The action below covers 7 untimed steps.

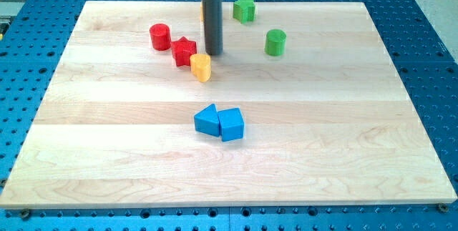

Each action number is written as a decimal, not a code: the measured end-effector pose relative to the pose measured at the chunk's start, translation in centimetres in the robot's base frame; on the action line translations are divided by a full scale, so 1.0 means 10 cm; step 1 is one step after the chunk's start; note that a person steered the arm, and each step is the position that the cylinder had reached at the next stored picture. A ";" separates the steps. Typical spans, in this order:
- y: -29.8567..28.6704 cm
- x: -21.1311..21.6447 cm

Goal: Push the green star into the green circle

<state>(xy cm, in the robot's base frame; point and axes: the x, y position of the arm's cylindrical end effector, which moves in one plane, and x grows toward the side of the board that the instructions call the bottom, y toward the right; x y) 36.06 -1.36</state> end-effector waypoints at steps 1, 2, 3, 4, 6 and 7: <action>-0.37 0.13; -0.73 -0.03; -1.05 -0.27; -0.76 -0.27; 0.83 -0.91; 1.20 -1.43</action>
<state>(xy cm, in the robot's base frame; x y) 21.73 10.65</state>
